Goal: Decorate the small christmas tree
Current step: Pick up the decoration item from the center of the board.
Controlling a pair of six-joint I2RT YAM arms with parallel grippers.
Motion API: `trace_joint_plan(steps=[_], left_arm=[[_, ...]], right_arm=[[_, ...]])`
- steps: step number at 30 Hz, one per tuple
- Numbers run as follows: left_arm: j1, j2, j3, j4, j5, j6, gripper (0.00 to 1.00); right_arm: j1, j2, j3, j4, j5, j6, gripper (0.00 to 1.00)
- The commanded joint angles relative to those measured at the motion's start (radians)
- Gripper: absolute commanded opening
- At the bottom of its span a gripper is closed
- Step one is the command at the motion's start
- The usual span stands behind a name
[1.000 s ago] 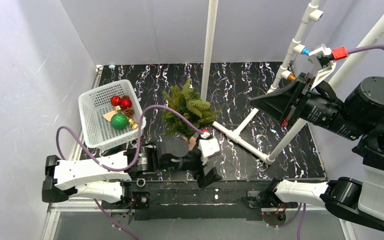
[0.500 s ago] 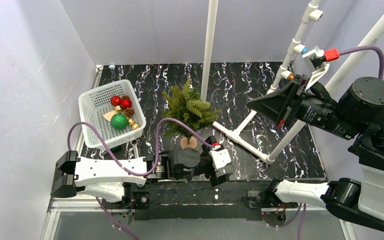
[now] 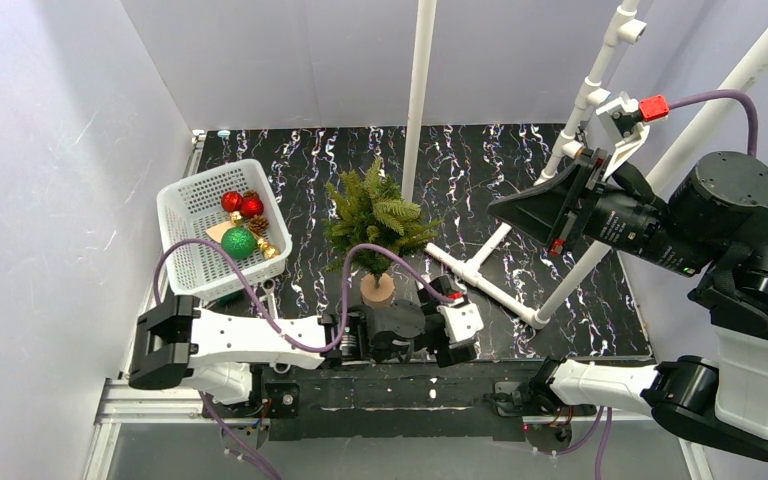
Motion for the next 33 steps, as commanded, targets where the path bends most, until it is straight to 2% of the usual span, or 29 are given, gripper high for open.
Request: trace_joint_plan(steps=[1,3,7,8,13,14,17,18,20,24,28,33], left_arm=[[-0.001,0.023,0.046,0.109,-0.08,-0.013,0.78],[-0.002,0.025,0.045,0.132,-0.116,-0.022,0.56],[-0.002,0.005,0.067,0.087,-0.205,-0.022,0.04],[-0.001,-0.003,0.076,0.062,-0.23,-0.024,0.0],[-0.003,-0.08,0.072,0.005,-0.272,-0.054,0.0],[-0.003,-0.102,0.077,-0.021,-0.278,-0.07,0.0],[-0.002,-0.161,0.13,-0.155,-0.285,-0.12,0.0],[-0.001,-0.179,0.159,-0.207,-0.286,-0.137,0.0],[-0.002,-0.21,0.214,-0.316,-0.282,-0.158,0.0],[-0.002,-0.236,0.309,-0.41,-0.238,-0.147,0.0],[-0.002,-0.239,0.393,-0.46,-0.18,-0.141,0.0],[-0.002,-0.215,0.514,-0.516,-0.117,-0.133,0.0]], right_arm=[[0.002,-0.018,-0.014,0.056,-0.013,0.003,0.01],[0.002,-0.028,-0.025,0.056,-0.012,0.004,0.01],[0.002,-0.052,-0.064,0.059,-0.003,0.01,0.01],[0.002,-0.059,-0.078,0.061,0.002,0.012,0.01],[0.002,-0.099,-0.164,0.068,0.028,0.026,0.02],[0.002,-0.107,-0.18,0.067,0.035,0.031,0.1],[0.002,-0.127,-0.21,0.046,0.067,0.043,0.51],[0.002,-0.136,-0.22,0.039,0.085,0.046,0.61],[0.002,-0.165,-0.247,0.033,0.132,0.055,0.75],[0.002,-0.258,-0.353,0.054,0.204,0.074,0.83],[0.002,-0.352,-0.442,0.052,0.245,0.084,0.85],[0.002,-0.385,-0.512,0.016,0.235,0.083,0.86]])
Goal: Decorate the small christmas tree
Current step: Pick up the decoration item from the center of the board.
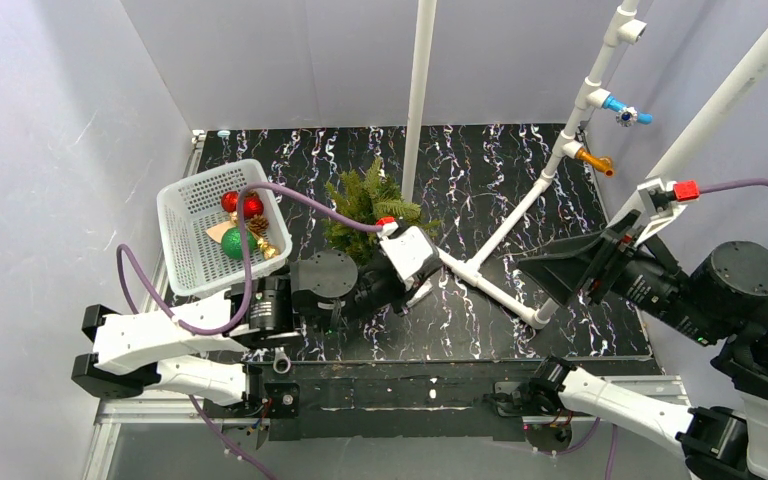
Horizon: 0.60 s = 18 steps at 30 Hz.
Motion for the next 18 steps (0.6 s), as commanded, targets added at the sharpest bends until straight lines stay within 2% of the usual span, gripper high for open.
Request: trace_joint_plan(steps=[1,15,16,18], left_arm=[[-0.003,0.008,0.117,-0.051,0.064,0.002,0.0],[-0.001,0.089,0.321,-0.059,0.16,0.075,0.0],[-0.002,0.099,0.338,-0.055,0.161,0.084,0.0],[-0.002,0.155,0.441,-0.051,0.181,0.133,0.0]], right_arm=[[0.002,-0.006,-0.06,-0.003,0.013,-0.002,0.87],[0.002,-0.048,-0.373,0.197,-0.126,-0.142,0.87],[0.002,-0.046,-0.401,0.214,-0.17,-0.155,0.87],[0.002,-0.067,-0.594,0.414,-0.332,-0.196,0.81]])
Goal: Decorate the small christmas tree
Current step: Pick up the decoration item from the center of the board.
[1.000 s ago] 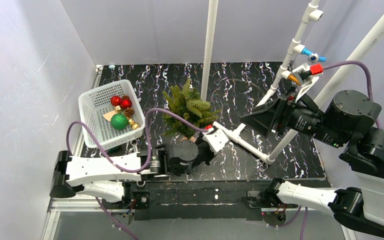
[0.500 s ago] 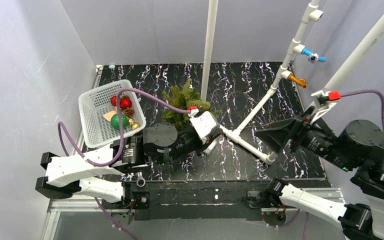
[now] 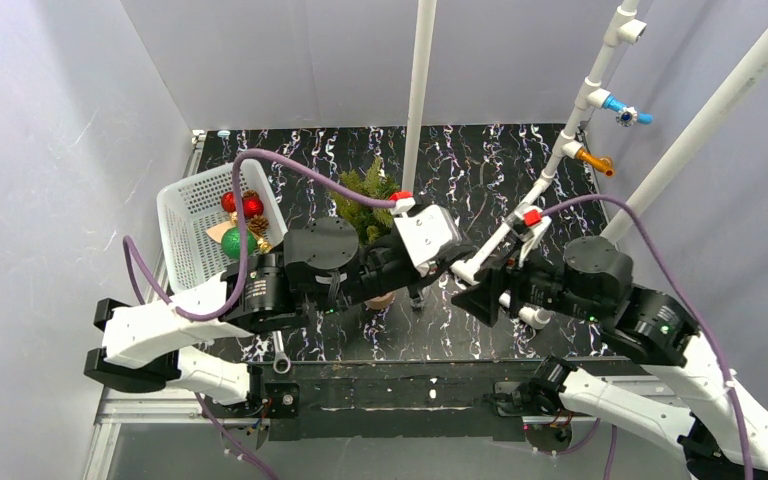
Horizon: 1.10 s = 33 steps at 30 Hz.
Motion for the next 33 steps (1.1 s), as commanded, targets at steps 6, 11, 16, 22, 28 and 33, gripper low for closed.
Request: trace_joint_plan(steps=[6,11,16,22,28,33], left_arm=[[-0.001,0.148,0.349,0.055,0.063,0.152,0.0],[-0.002,0.202,0.471,0.047,0.09,0.187,0.0],[-0.002,0.213,0.514,0.042,0.112,0.176,0.0],[-0.002,0.226,0.581,0.035,0.136,0.169,0.0],[-0.002,0.22,0.596,0.044,0.156,0.144,0.0],[-0.001,0.232,0.646,0.029,0.168,0.138,0.0]], right_arm=[[0.008,-0.024,-0.244,0.339,-0.245,-0.084,0.8],[0.012,0.01,-0.305,0.437,-0.202,-0.09,0.81],[0.012,0.008,-0.331,0.486,-0.127,-0.094,0.81],[0.012,-0.057,-0.395,0.523,0.002,-0.053,0.81],[0.012,-0.11,-0.459,0.541,0.141,0.014,0.81],[0.012,-0.094,-0.486,0.547,0.179,0.05,0.77]])
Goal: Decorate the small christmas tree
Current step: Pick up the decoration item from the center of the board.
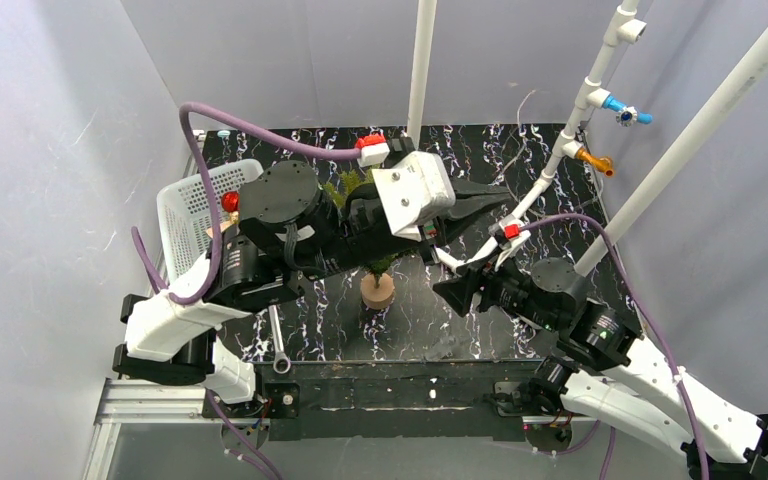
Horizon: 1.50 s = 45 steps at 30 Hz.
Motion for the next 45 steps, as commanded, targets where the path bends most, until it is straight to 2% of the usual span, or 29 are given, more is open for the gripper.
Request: trace_joint_plan(steps=[1,8,10,14,20,25,31,36,42,45], left_arm=[[-0.002,-0.009,0.089,0.071,0.02,-0.012,0.0],[-0.003,0.004,0.146,0.047,0.031,-0.007,0.0],[-0.002,0.002,0.146,0.046,0.03,-0.007,0.0],[-0.001,0.001,0.146,0.051,0.025,0.008,0.0],[-0.002,-0.002,0.146,0.055,0.008,0.066,0.0],[-0.002,0.007,0.159,0.031,-0.04,0.175,0.0],[0.023,0.048,0.229,-0.004,-0.198,0.387,0.0],[0.09,0.059,0.21,0.087,-0.276,0.563,0.0],[0.271,0.038,0.139,0.176,-0.256,0.497,0.0],[0.331,0.074,0.17,0.192,-0.236,0.501,0.0]], right_arm=[[0.005,0.008,-0.029,0.074,0.075,0.05,0.75],[0.005,0.002,-0.084,0.092,0.083,0.097,0.66],[0.005,-0.011,-0.095,0.092,0.083,0.106,0.59],[0.005,-0.037,-0.108,0.093,0.089,0.118,0.38],[0.005,-0.046,-0.096,0.061,0.076,0.123,0.15],[0.005,-0.031,-0.062,0.054,0.066,0.114,0.09],[0.005,0.043,0.035,0.044,0.014,0.08,0.03],[0.005,0.126,0.116,0.034,-0.008,0.075,0.01],[0.005,0.185,0.201,0.03,-0.053,0.034,0.01],[0.005,0.194,0.239,0.027,-0.12,0.03,0.01]])
